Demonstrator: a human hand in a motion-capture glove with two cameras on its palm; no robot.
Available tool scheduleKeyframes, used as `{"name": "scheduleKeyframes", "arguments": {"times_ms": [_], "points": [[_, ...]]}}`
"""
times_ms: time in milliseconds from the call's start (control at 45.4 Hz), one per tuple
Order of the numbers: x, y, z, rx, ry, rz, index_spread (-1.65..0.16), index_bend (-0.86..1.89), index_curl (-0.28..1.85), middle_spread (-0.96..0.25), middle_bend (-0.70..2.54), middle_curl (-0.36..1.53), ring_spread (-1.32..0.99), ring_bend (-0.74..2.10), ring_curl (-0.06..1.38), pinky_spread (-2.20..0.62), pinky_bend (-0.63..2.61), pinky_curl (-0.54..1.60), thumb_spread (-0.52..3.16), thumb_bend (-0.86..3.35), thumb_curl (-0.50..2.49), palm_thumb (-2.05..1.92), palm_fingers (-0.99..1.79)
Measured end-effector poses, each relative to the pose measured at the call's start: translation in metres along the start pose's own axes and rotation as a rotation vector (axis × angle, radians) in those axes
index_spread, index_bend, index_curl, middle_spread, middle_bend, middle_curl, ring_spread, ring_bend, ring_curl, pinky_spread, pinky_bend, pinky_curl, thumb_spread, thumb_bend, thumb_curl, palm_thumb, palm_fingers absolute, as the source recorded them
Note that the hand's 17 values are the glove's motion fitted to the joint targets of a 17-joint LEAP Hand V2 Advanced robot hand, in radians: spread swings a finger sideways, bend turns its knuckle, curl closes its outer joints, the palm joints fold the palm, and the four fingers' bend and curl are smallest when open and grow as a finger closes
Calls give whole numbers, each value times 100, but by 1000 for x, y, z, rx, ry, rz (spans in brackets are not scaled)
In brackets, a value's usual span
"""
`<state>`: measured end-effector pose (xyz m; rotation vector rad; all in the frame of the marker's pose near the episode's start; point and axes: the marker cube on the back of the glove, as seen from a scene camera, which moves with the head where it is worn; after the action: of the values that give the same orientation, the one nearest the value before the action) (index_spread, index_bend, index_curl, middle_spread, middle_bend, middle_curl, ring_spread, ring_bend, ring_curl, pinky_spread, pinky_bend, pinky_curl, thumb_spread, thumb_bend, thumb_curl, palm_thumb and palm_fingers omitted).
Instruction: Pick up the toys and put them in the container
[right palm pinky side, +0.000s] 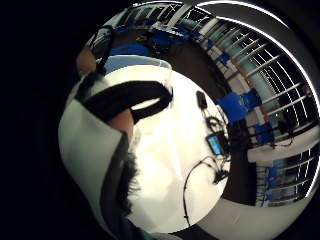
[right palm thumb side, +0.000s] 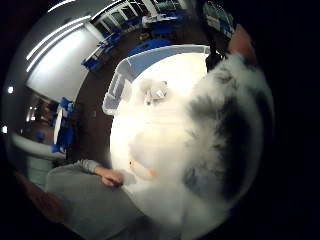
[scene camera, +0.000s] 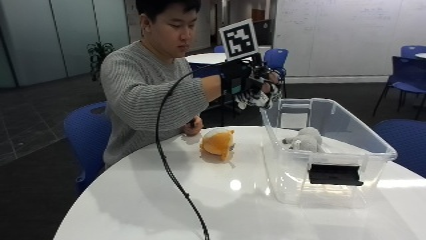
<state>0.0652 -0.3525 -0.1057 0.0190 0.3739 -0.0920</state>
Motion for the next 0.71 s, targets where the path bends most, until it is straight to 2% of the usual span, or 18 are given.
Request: {"name": "scheduleKeyframes", "arguments": {"times_ms": [110,265,353,397,551,705], "points": [[1,-30,25,-54,109,-56,-41,39,87,-35,65,71,-61,66,53,-33,107,38,77,12,90,62,70],[-26,-110,65,-129,182,139,-42,36,91,-35,63,74,-60,66,55,-33,110,40,75,10,95,62,64],[-40,-156,84,-174,83,274,-42,32,93,-36,60,75,-59,67,56,-32,113,40,76,9,96,61,60],[-44,-169,90,-194,26,256,-43,29,93,-36,60,75,-59,67,57,-32,114,40,76,9,97,61,57],[-33,-178,105,-250,-30,204,-45,25,96,-36,57,77,-57,68,58,-30,113,40,80,8,99,59,53],[-17,-168,122,-339,12,309,-47,15,97,-37,56,79,-55,69,59,-28,114,40,86,4,99,53,43]]}}
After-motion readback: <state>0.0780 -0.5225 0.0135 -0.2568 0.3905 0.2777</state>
